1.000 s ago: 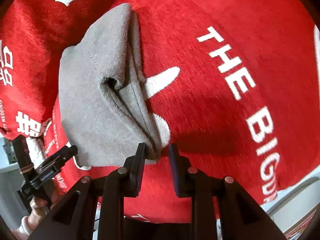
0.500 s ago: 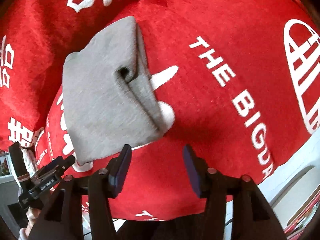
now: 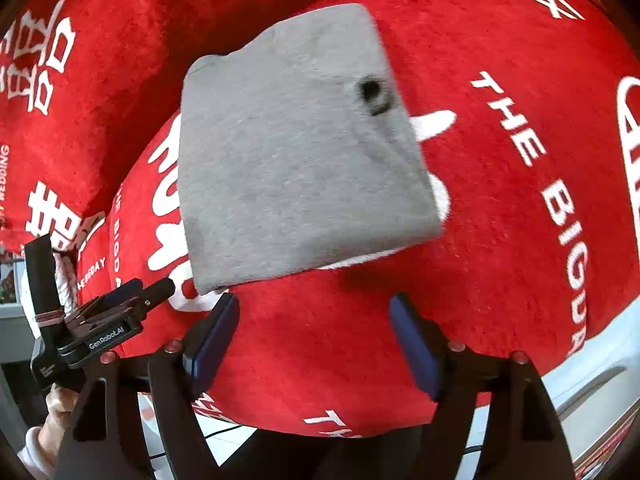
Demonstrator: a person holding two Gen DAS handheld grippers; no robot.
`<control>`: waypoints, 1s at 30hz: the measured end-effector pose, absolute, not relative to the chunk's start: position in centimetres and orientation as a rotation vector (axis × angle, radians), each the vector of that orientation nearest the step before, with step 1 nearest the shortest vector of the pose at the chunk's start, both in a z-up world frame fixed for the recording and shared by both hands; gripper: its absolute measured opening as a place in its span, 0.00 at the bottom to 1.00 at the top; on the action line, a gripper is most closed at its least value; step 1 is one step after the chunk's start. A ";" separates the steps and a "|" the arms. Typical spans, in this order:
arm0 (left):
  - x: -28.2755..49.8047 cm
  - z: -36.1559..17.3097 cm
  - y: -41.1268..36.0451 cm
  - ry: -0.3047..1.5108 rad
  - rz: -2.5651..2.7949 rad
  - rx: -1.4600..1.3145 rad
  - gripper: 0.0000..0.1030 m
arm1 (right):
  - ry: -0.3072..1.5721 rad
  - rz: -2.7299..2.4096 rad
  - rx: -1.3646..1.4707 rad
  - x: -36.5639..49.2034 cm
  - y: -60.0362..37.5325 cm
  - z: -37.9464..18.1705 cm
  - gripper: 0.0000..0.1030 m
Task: Fold small clothes
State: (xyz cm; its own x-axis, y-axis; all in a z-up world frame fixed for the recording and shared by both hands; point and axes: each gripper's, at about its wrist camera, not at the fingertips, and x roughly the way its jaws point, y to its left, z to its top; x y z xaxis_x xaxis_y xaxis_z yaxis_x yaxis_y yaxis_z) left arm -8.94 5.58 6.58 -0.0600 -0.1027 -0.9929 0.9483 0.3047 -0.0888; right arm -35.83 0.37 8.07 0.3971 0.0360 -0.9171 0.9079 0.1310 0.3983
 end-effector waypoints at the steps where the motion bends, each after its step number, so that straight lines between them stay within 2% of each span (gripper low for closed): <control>1: -8.9 6.6 5.6 1.342 -1.068 0.853 0.99 | 0.977 -0.794 1.278 -35.6 0.2 8.1 0.78; 13: -8.7 7.7 1.4 1.361 -0.987 0.776 1.00 | 0.967 -0.711 1.244 -35.7 -7.5 8.7 0.80; 20: -9.4 6.6 -2.5 1.316 -0.931 0.801 1.00 | 0.986 -0.685 1.274 -37.2 -12.4 6.9 0.80; 30: -8.6 6.4 -5.3 1.401 -0.960 0.745 1.00 | 0.916 -0.666 1.369 -39.6 -16.6 4.1 0.80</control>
State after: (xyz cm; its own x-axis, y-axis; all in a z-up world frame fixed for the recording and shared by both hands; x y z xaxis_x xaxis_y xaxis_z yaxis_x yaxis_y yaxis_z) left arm -8.55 -5.31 6.35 -0.0732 -0.1086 -0.9914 0.8853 0.4507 -0.1147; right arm -39.65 -16.60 4.13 0.5105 0.1114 -0.8526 0.8454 0.1159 0.5214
